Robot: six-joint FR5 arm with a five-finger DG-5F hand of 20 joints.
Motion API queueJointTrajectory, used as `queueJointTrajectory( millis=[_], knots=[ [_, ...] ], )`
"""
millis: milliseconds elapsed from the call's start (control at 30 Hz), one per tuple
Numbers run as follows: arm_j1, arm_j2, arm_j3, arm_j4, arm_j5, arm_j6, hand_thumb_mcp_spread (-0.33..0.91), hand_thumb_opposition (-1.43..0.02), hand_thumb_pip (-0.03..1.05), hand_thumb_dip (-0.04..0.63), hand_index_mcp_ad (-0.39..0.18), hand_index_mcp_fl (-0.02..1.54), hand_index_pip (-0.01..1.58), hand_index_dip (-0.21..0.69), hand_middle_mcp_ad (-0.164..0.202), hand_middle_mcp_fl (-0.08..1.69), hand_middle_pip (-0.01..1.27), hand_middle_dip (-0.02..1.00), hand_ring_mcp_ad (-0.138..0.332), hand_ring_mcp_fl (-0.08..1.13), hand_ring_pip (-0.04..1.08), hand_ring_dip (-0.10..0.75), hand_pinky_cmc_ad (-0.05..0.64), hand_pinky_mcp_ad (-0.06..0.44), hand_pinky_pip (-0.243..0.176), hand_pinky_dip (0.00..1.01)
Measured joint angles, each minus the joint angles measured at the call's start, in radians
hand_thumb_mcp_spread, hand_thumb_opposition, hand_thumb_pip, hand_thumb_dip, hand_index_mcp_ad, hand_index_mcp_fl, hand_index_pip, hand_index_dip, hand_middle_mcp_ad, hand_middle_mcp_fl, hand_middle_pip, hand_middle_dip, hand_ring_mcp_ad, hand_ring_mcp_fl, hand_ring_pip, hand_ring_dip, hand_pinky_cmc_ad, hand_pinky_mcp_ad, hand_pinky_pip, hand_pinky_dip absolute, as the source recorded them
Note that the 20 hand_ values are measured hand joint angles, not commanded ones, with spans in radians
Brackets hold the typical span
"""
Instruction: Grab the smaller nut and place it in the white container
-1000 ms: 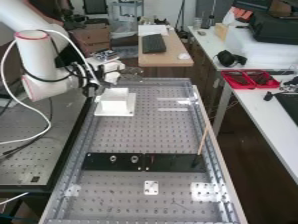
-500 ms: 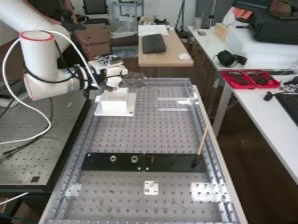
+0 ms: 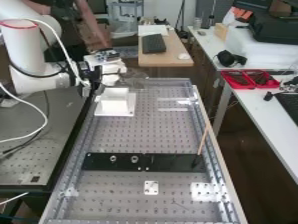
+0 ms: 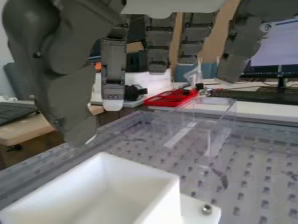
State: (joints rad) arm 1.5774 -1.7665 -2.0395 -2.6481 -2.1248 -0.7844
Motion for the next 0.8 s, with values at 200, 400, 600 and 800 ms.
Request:
queueJointTrajectory(
  millis=[200, 400, 600, 800],
  knots=[
    [-0.03, 0.116, 0.049, -0.059, 0.148, 0.061, 0.35, -0.84, 0.64, 0.204, -0.206, 0.02, 1.25, -0.026, 0.051, 0.07, 0.13, 0.29, 0.094, 0.0, 0.09, 0.138, 0.358, 0.295, -0.03, 0.39],
    [-0.053, 0.159, 0.145, -0.151, 0.314, 0.074, 0.29, -0.8, 0.64, 0.204, -0.202, 0.02, 1.21, -0.026, 0.051, 0.07, 0.13, 0.29, 0.101, 0.0, 0.09, 0.138, 0.356, 0.295, -0.037, 0.41],
    [-0.076, 0.163, 0.224, -0.223, 0.454, 0.118, 0.22, -0.77, 0.64, 0.173, -0.169, 0.02, 1.03, -0.026, 0.054, 0.07, 0.13, 0.29, 0.108, 0.0, 0.09, 0.138, 0.356, 0.297, -0.061, 0.48],
    [-0.096, 0.166, 0.268, -0.261, 0.522, 0.142, 0.15, -0.73, 0.59, 0.14, -0.136, 0.02, 0.5, 0.0, 0.063, 0.01, 0.13, 0.29, 0.136, 0.0, 0.09, 0.138, 0.379, 0.316, -0.079, 0.49]
  ],
)
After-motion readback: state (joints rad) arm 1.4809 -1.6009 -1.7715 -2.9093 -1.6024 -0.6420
